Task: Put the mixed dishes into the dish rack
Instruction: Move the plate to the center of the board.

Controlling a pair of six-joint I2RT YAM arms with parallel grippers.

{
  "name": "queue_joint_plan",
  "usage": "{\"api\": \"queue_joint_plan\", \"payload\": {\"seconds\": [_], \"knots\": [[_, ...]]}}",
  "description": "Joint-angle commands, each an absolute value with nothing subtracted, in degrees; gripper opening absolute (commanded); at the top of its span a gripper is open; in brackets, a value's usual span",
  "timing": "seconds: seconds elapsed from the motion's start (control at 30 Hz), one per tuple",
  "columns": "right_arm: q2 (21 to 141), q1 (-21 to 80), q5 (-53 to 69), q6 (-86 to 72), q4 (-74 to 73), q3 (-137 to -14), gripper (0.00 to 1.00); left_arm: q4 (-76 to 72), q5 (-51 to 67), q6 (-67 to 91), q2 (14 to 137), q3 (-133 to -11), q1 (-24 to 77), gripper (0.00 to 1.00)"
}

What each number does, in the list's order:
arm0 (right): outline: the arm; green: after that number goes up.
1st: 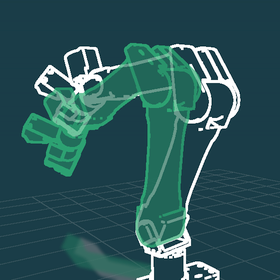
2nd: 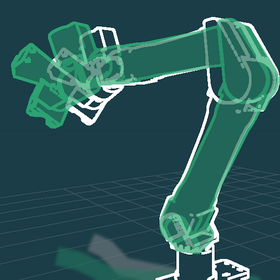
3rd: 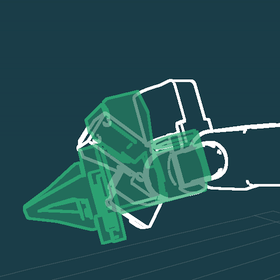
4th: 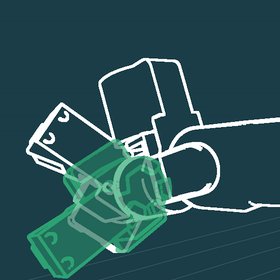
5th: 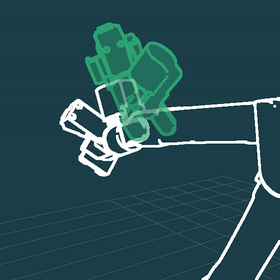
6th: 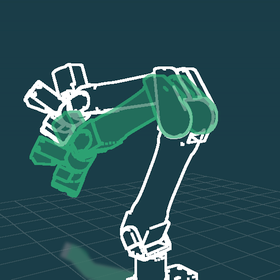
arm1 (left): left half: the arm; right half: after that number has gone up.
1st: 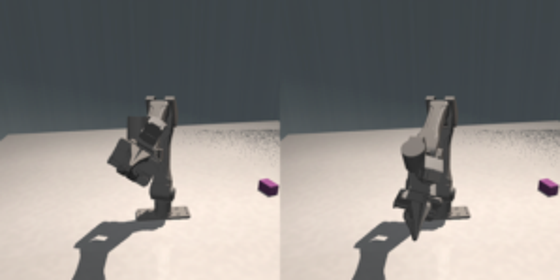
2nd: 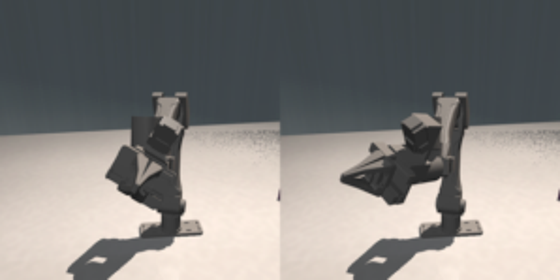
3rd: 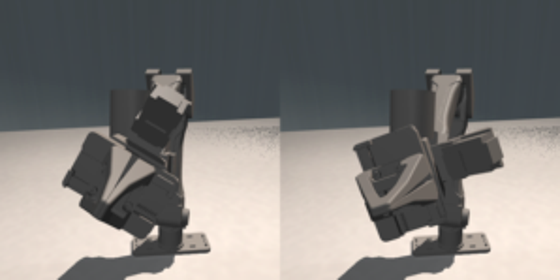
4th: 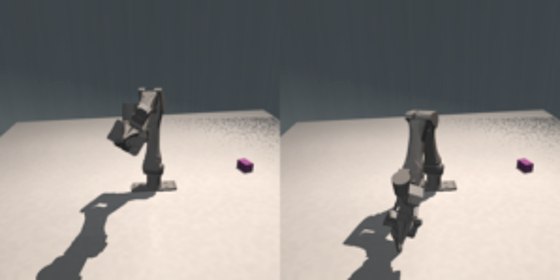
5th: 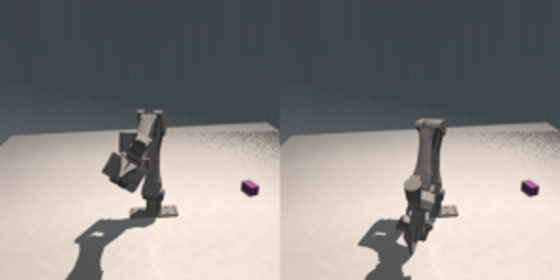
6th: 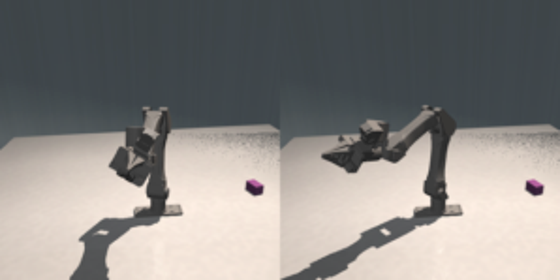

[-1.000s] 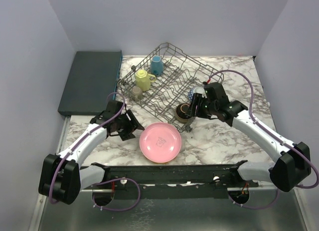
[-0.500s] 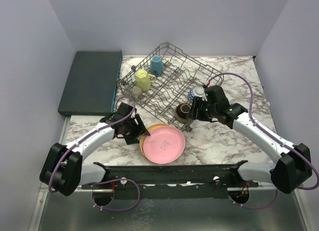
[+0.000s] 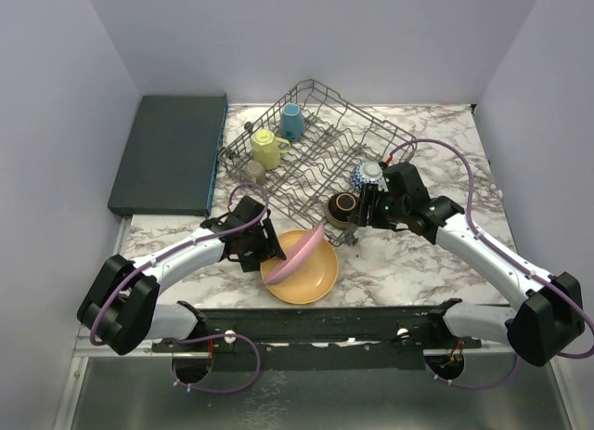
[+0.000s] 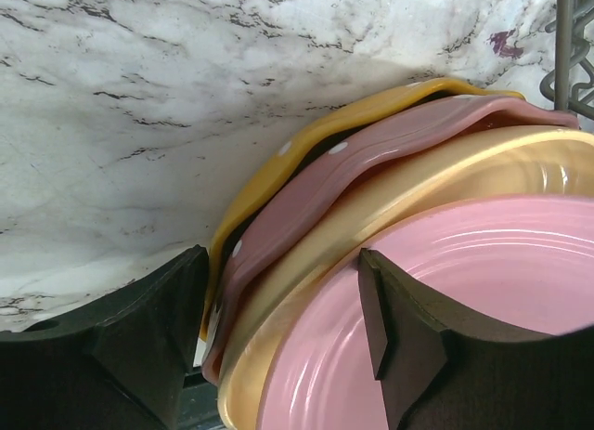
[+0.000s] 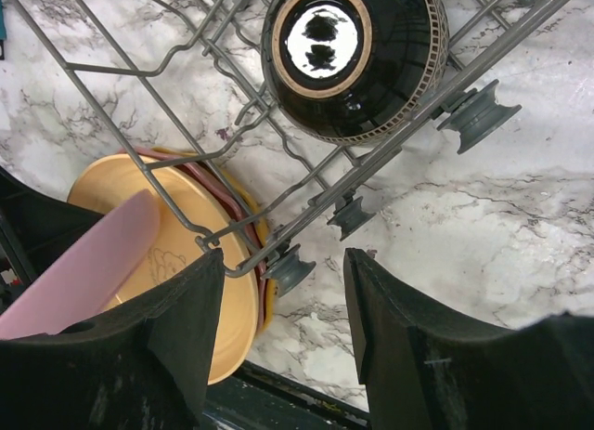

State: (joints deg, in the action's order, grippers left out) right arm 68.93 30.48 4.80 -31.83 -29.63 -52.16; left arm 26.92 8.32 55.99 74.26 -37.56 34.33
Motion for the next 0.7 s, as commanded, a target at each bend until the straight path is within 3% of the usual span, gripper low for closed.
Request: {"api": "queue_joint_plan", "payload": {"seconds": [0.0,0.67], "knots": [[68.03,30.85,5.88,-31.55,-29.07,-50.87,0.60,27.46,4.87,57.16,74.71,-35.99,36.65,0.65],[66.00,30.80,7.78,-32.95,-29.89,-48.90,0.60,24.47,0.56,65.71,73.52,-32.30,50.36,0.56]]}}
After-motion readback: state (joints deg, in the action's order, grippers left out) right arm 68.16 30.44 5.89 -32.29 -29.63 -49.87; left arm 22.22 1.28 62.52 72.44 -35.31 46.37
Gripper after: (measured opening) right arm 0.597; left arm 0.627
